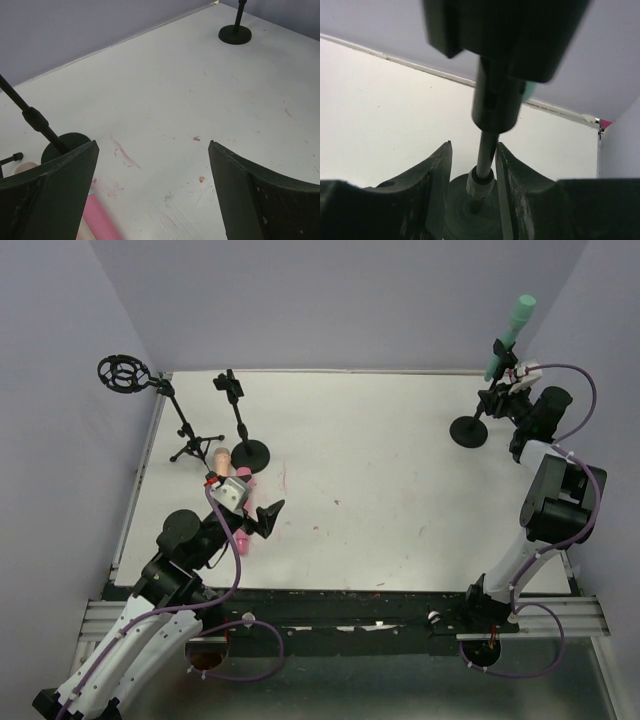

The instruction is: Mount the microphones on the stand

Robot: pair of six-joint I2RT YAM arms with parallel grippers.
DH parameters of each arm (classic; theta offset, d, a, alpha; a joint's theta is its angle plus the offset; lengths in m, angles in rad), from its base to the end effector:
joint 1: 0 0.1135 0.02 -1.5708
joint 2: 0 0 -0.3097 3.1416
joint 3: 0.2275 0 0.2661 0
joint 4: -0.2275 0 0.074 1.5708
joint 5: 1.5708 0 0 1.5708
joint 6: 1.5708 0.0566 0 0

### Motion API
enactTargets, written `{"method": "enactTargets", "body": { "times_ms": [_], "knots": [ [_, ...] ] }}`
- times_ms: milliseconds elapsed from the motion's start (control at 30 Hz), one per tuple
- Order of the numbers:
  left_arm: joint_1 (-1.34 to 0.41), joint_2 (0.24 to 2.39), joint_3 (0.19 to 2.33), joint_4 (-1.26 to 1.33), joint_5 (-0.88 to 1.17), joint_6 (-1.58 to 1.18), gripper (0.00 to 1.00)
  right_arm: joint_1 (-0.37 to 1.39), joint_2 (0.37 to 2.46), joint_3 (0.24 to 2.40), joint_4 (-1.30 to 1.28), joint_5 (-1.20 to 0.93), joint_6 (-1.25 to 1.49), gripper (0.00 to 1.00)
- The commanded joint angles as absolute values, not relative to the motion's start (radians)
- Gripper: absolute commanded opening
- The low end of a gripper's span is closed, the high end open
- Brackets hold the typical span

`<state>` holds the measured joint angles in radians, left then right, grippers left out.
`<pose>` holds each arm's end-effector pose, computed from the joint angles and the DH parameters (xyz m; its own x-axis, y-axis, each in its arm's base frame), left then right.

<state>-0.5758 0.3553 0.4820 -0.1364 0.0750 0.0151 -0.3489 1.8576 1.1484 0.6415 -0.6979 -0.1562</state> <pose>0.0897 -0.0633 0.3123 0.0010 0.0173 -0.9998 0.6059 0.7954 0.0144 0.4452 -0.1233 0.2793 -0.0098 -0.1233 -0.9923 -0.3463 0.9314 -0.1123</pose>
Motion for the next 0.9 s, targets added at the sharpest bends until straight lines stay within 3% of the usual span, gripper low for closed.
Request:
{"method": "enactTargets", "body": {
  "times_ms": [0,133,233,567,867],
  "knots": [
    [-0.572,0.347,0.485,-0.126,0.075,0.017,0.99,-0.357,1.793,1.106,0.695,-0.729,-0.163,0.54],
    [-0.572,0.325,0.485,-0.129,0.08,0.006,0.99,-0.373,1.744,1.074,0.655,-0.704,-0.158,0.77],
    [-0.572,0.314,0.488,-0.126,0.084,0.005,0.99,-0.387,1.698,1.046,0.583,-0.692,-0.161,0.85],
    [-0.571,0.304,0.54,-0.147,0.069,-0.132,0.99,-0.426,1.442,0.908,0.2,-0.67,-0.221,0.9],
    [-0.513,0.497,0.865,-0.371,0.041,-0.376,0.99,-0.426,1.209,0.907,-0.49,-1.124,-0.46,0.9]
  ]
}}
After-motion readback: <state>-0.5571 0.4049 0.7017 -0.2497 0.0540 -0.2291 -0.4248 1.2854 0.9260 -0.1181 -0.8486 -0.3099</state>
